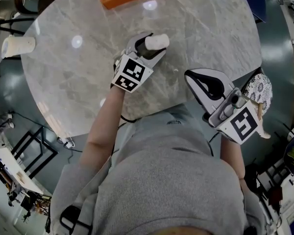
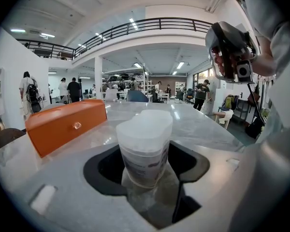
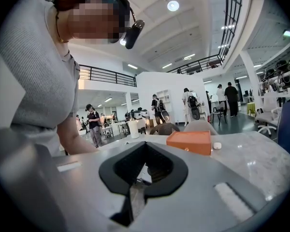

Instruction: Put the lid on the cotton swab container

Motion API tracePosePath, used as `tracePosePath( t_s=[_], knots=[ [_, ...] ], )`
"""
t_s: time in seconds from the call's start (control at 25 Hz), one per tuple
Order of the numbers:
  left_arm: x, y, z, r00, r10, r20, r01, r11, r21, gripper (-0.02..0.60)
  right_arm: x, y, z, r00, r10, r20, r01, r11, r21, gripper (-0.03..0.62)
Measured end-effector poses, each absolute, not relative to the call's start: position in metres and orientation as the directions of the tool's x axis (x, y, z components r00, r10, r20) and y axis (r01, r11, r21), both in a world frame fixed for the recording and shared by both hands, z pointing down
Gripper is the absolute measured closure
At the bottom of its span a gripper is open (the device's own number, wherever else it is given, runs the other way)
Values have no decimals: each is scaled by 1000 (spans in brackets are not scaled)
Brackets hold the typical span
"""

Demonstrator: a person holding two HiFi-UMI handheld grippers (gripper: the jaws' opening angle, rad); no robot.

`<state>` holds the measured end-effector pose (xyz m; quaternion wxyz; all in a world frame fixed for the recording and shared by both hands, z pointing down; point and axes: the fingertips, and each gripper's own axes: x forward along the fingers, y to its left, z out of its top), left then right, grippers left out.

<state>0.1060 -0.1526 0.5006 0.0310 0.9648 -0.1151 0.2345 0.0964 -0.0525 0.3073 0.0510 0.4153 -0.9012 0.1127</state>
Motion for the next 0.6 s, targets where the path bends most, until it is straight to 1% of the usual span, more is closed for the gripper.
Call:
tracePosePath(
  t_s=[0.6],
  knots=[
    [107, -151, 511, 834, -195, 516, -218, -976, -17, 308, 90, -56, 301, -664, -725, 182, -747, 642, -169, 594]
  ],
)
